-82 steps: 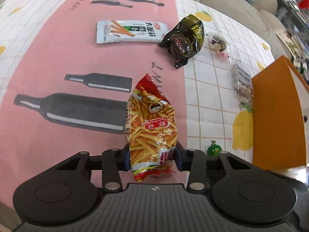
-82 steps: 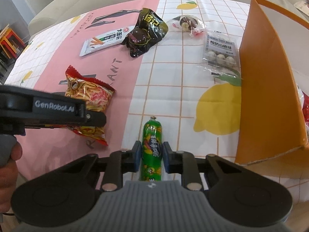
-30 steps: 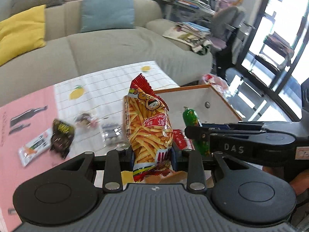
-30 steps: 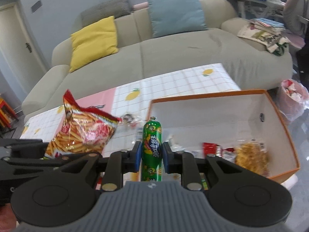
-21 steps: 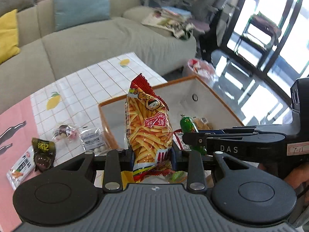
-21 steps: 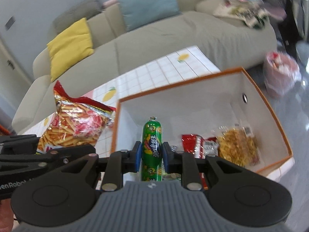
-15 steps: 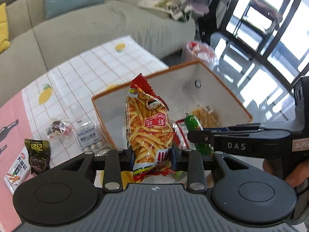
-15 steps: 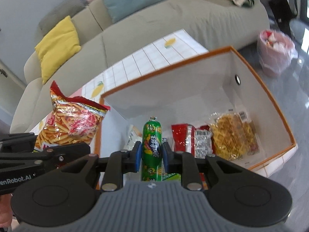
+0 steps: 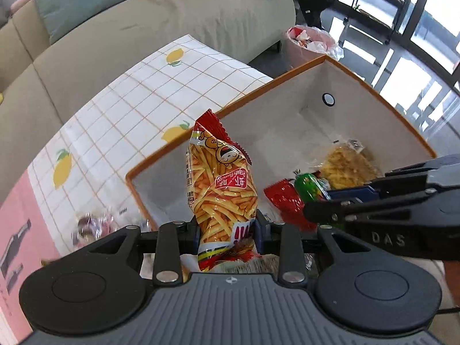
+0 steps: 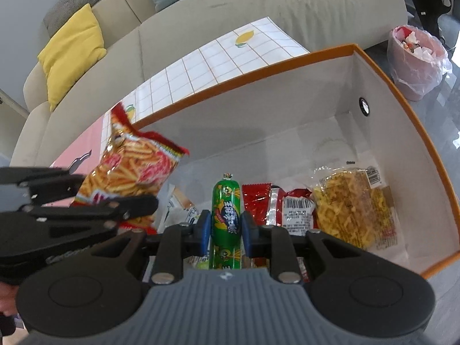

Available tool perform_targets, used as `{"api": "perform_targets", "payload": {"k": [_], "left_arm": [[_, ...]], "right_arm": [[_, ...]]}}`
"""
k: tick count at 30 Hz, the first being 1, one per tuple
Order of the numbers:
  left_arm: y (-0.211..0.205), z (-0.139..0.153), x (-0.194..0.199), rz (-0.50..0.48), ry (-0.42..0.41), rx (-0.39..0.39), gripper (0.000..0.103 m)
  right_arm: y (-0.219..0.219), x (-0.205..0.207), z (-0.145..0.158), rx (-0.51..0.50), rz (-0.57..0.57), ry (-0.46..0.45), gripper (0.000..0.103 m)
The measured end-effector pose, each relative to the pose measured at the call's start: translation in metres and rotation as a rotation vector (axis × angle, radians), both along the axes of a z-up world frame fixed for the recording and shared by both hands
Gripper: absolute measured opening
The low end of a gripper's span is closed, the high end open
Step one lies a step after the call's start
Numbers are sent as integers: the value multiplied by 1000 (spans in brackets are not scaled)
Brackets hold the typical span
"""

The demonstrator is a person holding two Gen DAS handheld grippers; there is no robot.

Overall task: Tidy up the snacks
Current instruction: 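Lower both snacks into the orange box and open both grippers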

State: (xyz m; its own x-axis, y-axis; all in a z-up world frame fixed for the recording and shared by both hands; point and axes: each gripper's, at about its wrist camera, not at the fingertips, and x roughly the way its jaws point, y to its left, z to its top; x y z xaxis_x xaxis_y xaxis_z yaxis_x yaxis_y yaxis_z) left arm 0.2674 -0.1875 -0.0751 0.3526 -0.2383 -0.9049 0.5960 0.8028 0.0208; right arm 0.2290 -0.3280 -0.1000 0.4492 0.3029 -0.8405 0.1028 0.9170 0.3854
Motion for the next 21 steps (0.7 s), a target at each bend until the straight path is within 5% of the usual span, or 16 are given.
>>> {"api": "perform_targets", "payload": {"k": [9, 16, 21], "left_arm": [[-21, -29, 6, -68, -7, 70, 36], [-15, -31, 13, -53, 188, 67, 36], [-15, -32, 15, -49, 222, 91, 36]], "right_arm": [[-7, 6, -14, 0, -13, 29, 20], [-8, 7, -20, 10, -4, 44, 20], [-6, 9, -23, 34, -16, 51, 20]]}}
